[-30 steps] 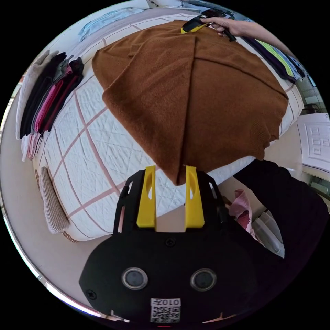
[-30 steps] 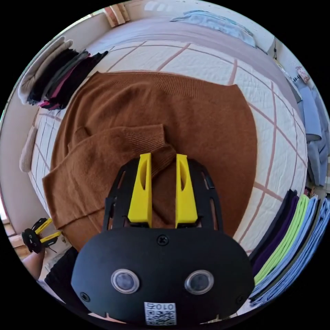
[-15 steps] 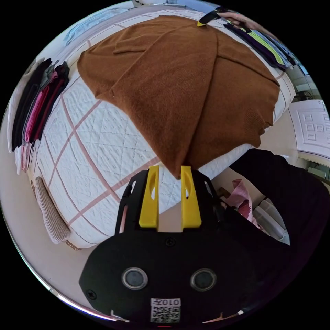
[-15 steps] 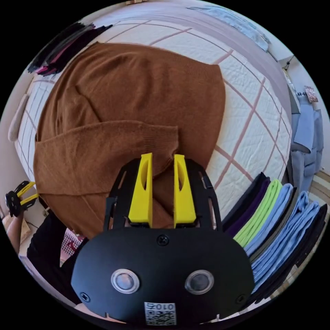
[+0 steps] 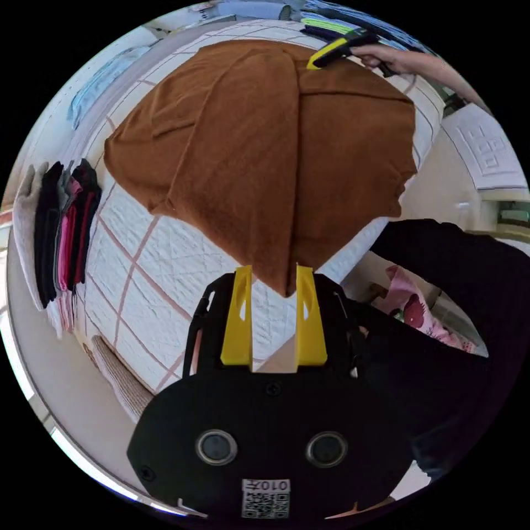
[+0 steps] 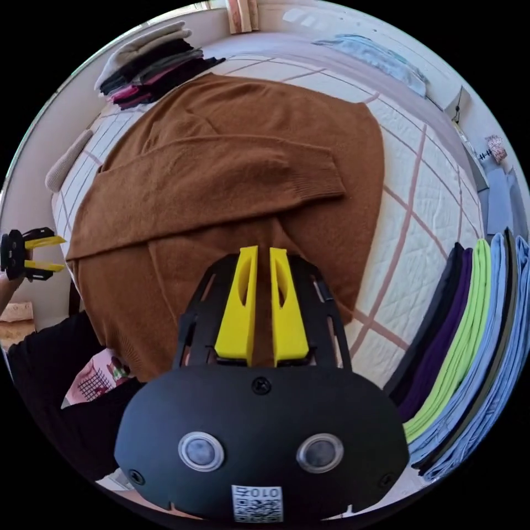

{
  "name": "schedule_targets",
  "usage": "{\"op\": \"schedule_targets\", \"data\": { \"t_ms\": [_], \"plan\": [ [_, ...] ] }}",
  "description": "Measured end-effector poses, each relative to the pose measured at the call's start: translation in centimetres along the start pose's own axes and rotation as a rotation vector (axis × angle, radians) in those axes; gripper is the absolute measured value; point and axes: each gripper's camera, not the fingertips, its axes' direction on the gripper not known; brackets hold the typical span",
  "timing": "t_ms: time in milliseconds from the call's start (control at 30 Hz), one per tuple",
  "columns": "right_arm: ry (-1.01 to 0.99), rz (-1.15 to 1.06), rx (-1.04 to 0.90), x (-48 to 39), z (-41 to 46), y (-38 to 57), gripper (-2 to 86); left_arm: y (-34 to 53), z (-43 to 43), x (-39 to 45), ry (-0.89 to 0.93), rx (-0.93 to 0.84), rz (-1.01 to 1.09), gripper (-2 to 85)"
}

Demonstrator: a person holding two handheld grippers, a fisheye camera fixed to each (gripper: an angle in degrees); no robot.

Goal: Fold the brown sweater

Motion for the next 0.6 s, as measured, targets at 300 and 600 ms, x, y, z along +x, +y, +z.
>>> {"op": "schedule_targets", "data": {
  "t_ms": [300, 600],
  "plan": [
    [0.067, -0.589, -0.063, -10.4, -3.4, 12.2, 7.2, -1.9, 1.2, 11.0, -0.222, 0.138, 0.683, 12.9],
    [0.233, -0.787, -0.154, -13.8, 2.1, 14.7, 6.9, -3.1, 6.3, 10.7, -0.187, 0.091, 0.684, 11.7]
  ]
}}
